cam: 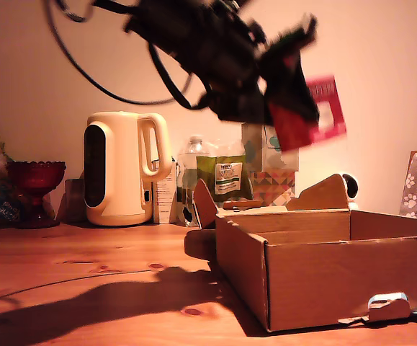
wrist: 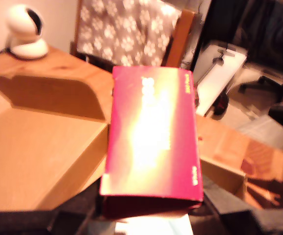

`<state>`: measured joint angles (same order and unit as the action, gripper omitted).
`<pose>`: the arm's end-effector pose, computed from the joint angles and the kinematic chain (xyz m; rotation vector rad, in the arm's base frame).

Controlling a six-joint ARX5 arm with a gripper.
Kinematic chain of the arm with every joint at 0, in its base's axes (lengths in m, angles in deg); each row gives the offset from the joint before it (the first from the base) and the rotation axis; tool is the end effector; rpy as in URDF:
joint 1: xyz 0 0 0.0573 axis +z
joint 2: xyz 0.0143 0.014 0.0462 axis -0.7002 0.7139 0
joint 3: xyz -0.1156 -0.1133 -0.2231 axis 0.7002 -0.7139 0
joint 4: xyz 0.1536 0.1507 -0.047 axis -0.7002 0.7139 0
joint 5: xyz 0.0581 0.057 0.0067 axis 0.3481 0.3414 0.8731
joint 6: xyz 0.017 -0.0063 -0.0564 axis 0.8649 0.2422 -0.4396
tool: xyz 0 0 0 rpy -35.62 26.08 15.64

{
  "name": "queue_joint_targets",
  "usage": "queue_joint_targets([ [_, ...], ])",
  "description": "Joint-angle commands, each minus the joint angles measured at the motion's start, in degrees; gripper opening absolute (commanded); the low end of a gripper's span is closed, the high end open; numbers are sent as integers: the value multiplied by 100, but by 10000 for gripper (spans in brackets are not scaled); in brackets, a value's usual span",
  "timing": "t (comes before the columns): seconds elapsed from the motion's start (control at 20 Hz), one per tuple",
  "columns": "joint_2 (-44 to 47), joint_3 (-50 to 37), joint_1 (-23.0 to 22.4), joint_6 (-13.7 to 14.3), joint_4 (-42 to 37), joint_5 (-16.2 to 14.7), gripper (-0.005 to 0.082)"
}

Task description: Pick the red carton of coffee filters and place it in the cardboard box

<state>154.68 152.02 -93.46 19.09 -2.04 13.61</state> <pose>0.2399 -0.2880 0.2654 0.1275 0.5432 -1.0261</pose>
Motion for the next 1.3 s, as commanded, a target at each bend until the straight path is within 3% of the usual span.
queue_joint_targets([
  [0.0, 223, 120, -24, 160, 243, -17, 213],
  [0.3, 807, 407, -50, 302, 730, 2, 228],
  [0.45, 1126, 485, -66, 302, 782, 61, 344],
  [0.55, 1147, 487, -92, 302, 885, 68, 346],
  [0.6, 1145, 496, -96, 302, 922, 63, 386],
  [0.7, 1113, 610, -98, 299, 1139, 28, 657],
  [0.75, 1097, 739, -98, 317, 1394, 31, 725],
  [0.95, 911, 1274, -127, 417, 2343, 48, 722],
  [1.05, 640, 1294, -125, 448, 2538, 79, 616],
  [1.1, 511, 1294, -122, 446, 2675, 166, 497],
  [1.25, 214, 1287, -4, 470, 3093, 422, -16],
])
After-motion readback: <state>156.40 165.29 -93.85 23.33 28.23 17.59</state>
